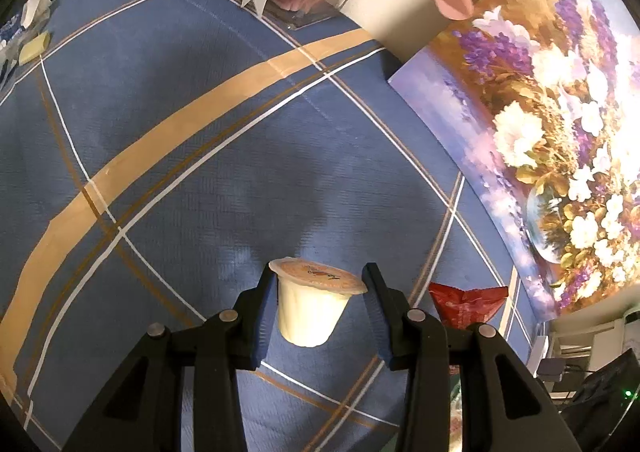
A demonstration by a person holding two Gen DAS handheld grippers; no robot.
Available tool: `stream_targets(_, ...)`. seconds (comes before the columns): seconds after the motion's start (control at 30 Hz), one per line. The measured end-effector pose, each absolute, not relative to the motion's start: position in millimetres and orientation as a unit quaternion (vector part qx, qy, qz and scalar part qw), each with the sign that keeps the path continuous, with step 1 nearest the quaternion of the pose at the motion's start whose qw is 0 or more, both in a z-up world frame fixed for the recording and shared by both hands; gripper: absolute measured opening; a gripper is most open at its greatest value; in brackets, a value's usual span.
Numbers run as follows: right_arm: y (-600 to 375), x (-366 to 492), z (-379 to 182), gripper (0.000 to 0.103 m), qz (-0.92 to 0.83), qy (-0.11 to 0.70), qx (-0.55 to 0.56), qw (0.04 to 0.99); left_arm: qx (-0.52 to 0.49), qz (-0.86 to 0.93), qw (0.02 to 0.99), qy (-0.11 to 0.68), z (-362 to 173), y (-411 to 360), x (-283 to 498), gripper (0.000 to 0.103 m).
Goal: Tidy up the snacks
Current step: 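Lift the jelly cup and red packet off the cloth with both tools, then carry the jelly cup and red packet into the white tray and open both tools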
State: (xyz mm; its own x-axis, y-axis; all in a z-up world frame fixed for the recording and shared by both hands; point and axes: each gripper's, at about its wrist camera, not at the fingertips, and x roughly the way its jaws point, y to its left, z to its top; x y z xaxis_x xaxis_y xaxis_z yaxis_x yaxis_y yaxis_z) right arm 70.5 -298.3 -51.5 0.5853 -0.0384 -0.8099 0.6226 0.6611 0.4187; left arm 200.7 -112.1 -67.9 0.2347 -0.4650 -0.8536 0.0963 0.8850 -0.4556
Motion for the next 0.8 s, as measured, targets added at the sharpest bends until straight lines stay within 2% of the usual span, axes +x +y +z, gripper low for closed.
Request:
stream_targets(0.5,-282,34,17,0.055,-0.227,0.396,0.322,0.829,-0.171,-0.22,0.776,0.566,8,-118,162,0.043)
stream_targets(0.8,-278,-13,58,0.055,-0.25,0.38,0.319,0.832,-0.163,-0.254,0.782,0.545,31,-105,126,0.043)
